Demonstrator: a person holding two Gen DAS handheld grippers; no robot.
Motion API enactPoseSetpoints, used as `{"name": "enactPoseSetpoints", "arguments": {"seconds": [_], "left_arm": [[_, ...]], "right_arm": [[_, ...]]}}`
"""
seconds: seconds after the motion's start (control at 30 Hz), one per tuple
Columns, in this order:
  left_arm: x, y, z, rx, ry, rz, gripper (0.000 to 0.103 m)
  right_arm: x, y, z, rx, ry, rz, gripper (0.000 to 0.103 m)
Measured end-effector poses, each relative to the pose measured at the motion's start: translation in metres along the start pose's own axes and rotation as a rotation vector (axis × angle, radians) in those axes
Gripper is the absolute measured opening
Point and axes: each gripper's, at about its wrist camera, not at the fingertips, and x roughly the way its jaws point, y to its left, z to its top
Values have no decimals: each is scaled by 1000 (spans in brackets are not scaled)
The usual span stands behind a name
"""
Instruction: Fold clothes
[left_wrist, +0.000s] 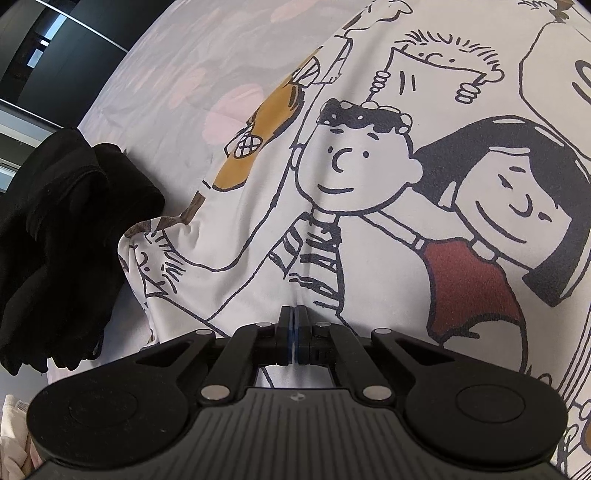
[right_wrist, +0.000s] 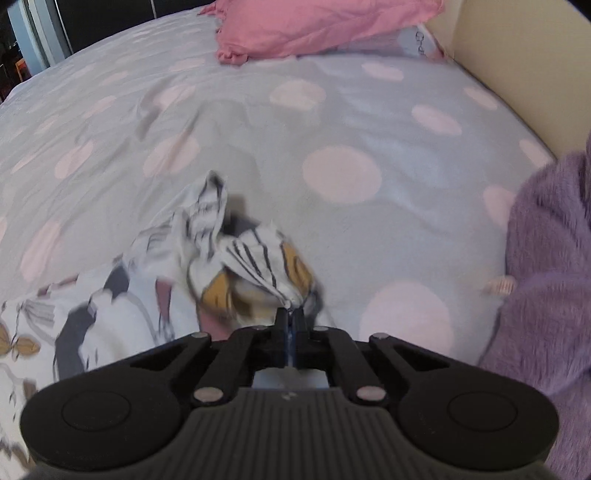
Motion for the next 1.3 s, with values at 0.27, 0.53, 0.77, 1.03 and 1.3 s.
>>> {"name": "enactPoseSetpoints", "arguments": {"seconds": [0.27, 0.53, 0.77, 1.03, 1.3], "left_arm": [[2, -2, 0, 20, -6, 11, 0], [2, -1, 0, 11, -22, 3, 0], [1, -3, 0, 6, -28, 15, 0], [1, -2, 0, -1, -37, 13, 0], [0, -4, -1, 0, -47, 22, 0]], "right_arm": [[13, 8, 82, 47, -132, -126, 3], [12, 25, 101, 2, -170, -240, 44], [10, 38, 111, 20, -112, -384, 63], [7, 47, 114, -41, -38, -173, 35], [41, 66, 92, -42, 79, -23, 34]]}}
